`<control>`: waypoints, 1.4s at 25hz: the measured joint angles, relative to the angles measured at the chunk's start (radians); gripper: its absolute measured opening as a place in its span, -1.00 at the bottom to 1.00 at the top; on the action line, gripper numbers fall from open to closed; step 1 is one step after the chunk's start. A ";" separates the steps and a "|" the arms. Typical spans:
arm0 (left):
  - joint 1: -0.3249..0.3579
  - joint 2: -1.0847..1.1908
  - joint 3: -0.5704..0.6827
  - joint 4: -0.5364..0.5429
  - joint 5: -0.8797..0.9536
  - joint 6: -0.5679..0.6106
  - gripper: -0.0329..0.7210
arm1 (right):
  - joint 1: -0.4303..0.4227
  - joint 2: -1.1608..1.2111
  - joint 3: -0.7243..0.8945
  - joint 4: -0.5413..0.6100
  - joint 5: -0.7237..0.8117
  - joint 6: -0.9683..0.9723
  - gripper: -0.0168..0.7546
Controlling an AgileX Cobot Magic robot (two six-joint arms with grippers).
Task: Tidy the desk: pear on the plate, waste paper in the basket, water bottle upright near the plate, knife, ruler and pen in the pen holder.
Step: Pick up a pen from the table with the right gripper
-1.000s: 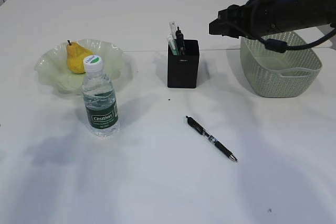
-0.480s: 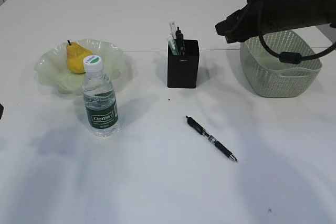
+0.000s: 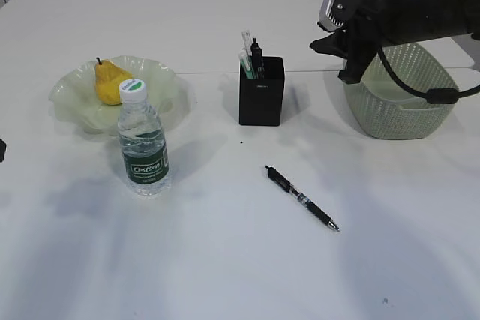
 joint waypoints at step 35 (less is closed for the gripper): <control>0.000 0.000 0.000 0.000 -0.047 0.001 0.32 | 0.000 0.000 0.000 0.010 0.360 -0.296 -0.22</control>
